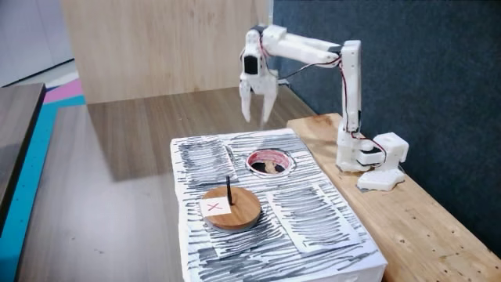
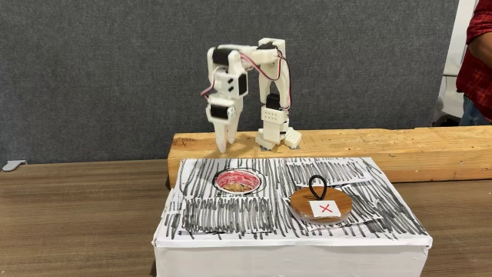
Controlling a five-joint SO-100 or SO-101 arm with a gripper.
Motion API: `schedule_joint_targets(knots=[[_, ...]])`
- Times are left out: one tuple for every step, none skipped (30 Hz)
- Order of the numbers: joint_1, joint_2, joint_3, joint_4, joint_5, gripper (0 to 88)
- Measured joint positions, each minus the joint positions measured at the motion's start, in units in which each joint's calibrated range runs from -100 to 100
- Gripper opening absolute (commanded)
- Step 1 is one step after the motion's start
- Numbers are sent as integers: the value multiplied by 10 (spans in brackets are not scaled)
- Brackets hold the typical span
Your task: Pick the brown debris from the hole.
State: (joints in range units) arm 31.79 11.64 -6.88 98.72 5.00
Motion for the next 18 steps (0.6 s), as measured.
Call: schedule_joint_targets(knots=[[0, 8, 8, 0, 3, 167], [0, 12, 13, 0, 5, 167], [0, 13, 13, 0, 8, 167], [0, 13, 14, 0, 10, 167], [0, 13, 15, 0, 10, 167], [0, 15, 15, 0, 11, 167], [0, 18, 15, 0, 13, 167], [0, 24, 15, 0, 13, 168], [0, 30, 15, 0, 13, 170], [0, 39, 15, 0, 13, 175], [0, 44, 15, 0, 13, 184], [0, 50, 15, 0, 13, 197], [0, 52, 15, 0, 13, 212], [0, 53, 15, 0, 13, 228], [0, 54, 15, 0, 13, 248], [0, 54, 15, 0, 13, 260], [0, 54, 15, 0, 13, 272], [0, 54, 15, 0, 13, 276]])
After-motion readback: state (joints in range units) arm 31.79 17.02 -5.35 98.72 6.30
